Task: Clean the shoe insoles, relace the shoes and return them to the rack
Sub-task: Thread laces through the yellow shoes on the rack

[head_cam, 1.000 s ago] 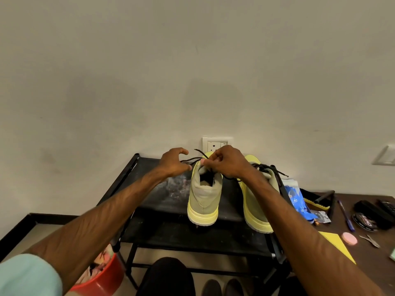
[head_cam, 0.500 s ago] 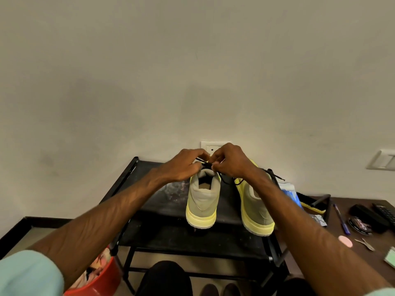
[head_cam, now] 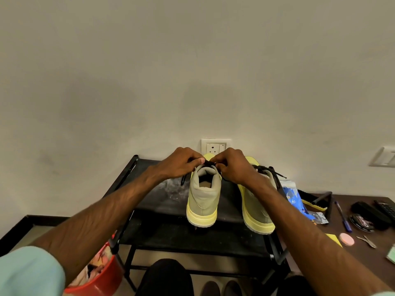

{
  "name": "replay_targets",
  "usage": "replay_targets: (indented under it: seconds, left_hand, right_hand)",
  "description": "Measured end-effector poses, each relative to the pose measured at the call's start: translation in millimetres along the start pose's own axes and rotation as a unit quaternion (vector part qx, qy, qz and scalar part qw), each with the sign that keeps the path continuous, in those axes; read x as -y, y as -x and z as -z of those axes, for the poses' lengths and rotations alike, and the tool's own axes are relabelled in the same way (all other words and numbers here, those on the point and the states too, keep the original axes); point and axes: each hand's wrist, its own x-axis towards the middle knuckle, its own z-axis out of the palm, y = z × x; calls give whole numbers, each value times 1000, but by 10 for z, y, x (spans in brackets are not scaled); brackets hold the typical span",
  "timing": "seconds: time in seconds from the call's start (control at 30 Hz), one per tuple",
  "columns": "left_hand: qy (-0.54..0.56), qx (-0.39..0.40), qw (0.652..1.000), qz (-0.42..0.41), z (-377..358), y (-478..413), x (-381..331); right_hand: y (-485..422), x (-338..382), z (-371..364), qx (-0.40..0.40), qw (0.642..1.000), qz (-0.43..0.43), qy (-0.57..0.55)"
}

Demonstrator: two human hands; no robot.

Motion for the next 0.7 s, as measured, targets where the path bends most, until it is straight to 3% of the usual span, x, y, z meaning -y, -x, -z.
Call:
replay_targets:
  seconds: [0.23, 0.4, 0.7]
  left_hand:
    - [2, -10, 1000, 10, -34, 16, 22]
    - [-14, -81, 997, -12, -213, 83, -45]
    - [27, -84, 996, -22, -336, 371, -27]
  right_hand:
    - [92, -39, -9, -22, 999, 4, -28]
    - [103, -7, -165, -49, 998, -21, -46]
    - [183, -44, -325, 7, 997, -49, 57]
